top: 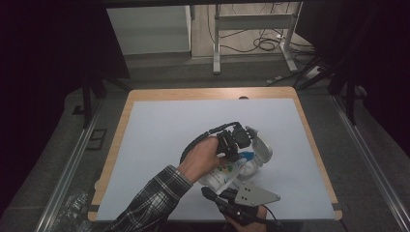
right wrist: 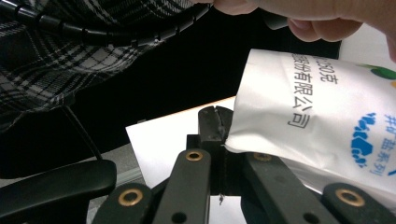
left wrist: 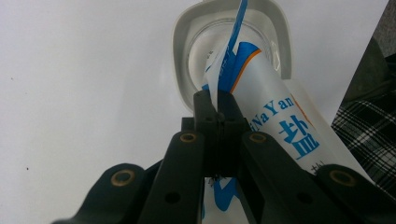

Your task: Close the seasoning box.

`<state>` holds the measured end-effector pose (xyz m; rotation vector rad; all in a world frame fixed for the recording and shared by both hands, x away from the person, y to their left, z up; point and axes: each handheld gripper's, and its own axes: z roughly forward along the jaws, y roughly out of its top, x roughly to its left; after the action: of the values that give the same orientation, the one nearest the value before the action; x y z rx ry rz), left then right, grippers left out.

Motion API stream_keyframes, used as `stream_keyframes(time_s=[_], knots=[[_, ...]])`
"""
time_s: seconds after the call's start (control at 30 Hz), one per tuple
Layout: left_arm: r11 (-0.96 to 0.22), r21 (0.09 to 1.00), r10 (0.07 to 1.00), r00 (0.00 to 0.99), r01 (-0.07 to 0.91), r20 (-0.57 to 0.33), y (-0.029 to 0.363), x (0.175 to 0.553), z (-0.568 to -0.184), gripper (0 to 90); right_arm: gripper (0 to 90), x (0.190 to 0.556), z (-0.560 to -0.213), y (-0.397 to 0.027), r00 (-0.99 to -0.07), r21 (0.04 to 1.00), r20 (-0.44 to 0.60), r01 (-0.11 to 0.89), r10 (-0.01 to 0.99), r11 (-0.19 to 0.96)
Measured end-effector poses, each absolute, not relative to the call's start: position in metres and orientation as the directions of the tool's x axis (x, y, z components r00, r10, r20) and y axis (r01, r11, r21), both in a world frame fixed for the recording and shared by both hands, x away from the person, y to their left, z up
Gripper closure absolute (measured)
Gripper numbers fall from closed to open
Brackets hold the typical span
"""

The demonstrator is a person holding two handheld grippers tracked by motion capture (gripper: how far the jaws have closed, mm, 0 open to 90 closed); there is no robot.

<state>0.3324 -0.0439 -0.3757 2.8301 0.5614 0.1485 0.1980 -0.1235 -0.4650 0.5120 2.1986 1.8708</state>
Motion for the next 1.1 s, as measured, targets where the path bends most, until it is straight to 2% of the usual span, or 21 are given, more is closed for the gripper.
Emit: stream_keyframes(time_s=[1.1], knots=[[-0.893,0.261,0.391,0.919,0.366,0.049,-0.0448,0.3325,-0.3761,89.9,89.5,0.1978,-0.4631,-0.1251,-0.917,0.985,0.059,0.118,0.395,0.126]])
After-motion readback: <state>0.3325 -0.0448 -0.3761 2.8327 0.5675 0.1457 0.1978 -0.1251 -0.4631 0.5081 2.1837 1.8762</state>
